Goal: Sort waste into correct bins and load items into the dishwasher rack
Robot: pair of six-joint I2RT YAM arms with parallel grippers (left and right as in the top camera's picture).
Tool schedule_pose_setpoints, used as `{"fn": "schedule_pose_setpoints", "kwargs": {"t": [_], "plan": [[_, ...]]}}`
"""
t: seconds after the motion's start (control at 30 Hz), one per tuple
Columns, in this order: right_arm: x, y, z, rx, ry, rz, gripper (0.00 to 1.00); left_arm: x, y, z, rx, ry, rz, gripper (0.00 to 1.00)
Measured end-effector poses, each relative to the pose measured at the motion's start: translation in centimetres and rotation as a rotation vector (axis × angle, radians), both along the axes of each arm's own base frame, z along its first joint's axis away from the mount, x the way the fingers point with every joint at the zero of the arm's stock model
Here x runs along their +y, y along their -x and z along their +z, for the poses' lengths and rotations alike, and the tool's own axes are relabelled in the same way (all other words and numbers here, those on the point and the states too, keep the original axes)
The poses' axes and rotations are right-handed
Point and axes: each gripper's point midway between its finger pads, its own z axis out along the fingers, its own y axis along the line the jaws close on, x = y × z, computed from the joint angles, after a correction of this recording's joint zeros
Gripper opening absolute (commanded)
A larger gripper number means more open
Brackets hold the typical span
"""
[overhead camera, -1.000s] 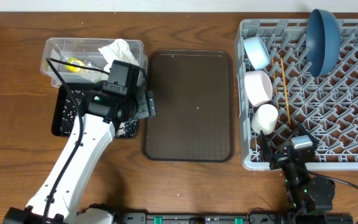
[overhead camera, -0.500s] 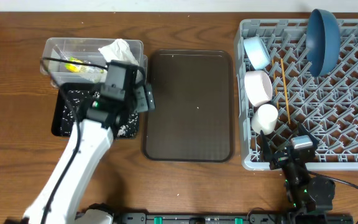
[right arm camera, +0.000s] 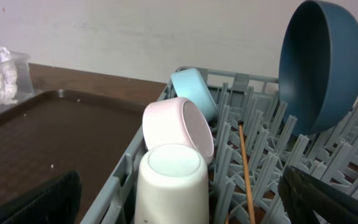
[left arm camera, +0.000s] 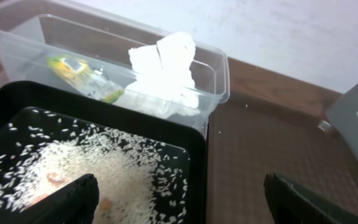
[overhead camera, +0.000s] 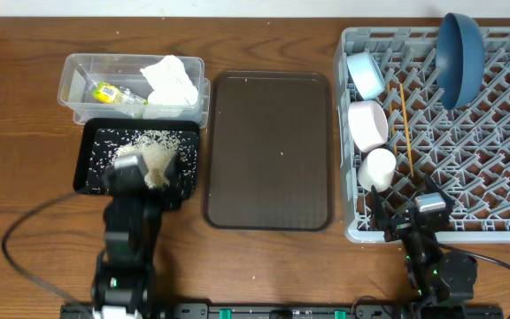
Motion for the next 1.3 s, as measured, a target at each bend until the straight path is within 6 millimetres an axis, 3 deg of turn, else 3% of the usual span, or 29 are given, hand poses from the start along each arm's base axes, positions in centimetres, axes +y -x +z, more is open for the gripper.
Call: {"fn": "schedule_pose_setpoints", "kwargs": {"t": [0.23, 0.53, 0.8, 1.3], "plan": [[0.0, 0.0, 0.0, 0.0, 0.0, 0.0, 0.99, -0.3, 2.0, 0.5, -0.158, -0.086, -0.069, 0.88], [0.0, 0.0, 0.0, 0.0, 0.0, 0.0, 0.99, -0.5, 3.1, -2.2, -0.147, -0.144, -0.094, 0.88], [0.0, 0.0, 0.0, 0.0, 0.0, 0.0, 0.99, -0.3, 3.4, -0.5, -0.212, -0.169, -0.089, 0.88], [0.0, 0.0, 0.0, 0.0, 0.0, 0.0, 0.99, -0.3, 3.4, -0.5, -0.214, -0.179, -0.091, 0.88]]}}
